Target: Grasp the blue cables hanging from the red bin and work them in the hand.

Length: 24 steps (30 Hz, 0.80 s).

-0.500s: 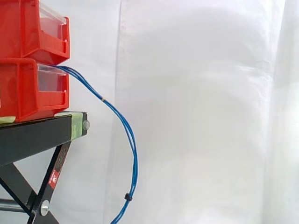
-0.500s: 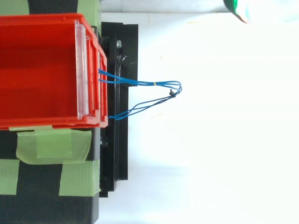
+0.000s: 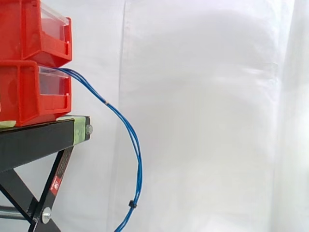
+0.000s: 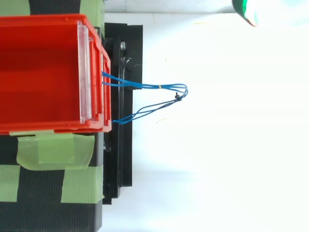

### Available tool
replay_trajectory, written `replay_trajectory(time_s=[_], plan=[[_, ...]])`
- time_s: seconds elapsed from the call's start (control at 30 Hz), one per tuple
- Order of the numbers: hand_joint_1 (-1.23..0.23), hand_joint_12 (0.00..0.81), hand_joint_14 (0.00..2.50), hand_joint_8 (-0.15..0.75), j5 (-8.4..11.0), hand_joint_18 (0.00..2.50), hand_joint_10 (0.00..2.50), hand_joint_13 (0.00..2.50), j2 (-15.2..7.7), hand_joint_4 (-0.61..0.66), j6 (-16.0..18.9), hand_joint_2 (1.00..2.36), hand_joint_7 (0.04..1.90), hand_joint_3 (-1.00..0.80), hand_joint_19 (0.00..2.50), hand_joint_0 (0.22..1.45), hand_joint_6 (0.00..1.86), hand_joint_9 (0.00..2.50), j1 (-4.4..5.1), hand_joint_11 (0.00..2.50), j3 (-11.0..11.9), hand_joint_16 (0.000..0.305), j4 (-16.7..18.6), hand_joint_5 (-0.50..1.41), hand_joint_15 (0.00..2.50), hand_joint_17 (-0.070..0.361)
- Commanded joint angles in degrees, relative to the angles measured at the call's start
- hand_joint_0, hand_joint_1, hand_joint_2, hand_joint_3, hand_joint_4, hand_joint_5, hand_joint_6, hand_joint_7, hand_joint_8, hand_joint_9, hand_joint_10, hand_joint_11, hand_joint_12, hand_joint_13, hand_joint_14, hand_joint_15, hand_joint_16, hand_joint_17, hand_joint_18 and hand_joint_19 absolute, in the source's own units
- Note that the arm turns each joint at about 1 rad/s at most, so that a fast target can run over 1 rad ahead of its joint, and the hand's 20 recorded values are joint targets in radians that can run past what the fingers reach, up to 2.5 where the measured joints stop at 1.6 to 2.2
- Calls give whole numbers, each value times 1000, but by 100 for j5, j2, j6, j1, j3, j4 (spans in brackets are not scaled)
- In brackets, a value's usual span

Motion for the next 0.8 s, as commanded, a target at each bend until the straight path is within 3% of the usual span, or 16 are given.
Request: replay_trajectory(time_s=[0.0,0.77], plan=[[-557,346,11,248,-1,74,3,220,0,134,1,1004,631,-894,367,718,4,321,-3,136,1,50,-16,-213,287,113],[-560,351,10,256,-27,121,4,251,0,146,1,1004,668,-887,403,724,5,337,32,169,1,50,-16,-182,313,114]])
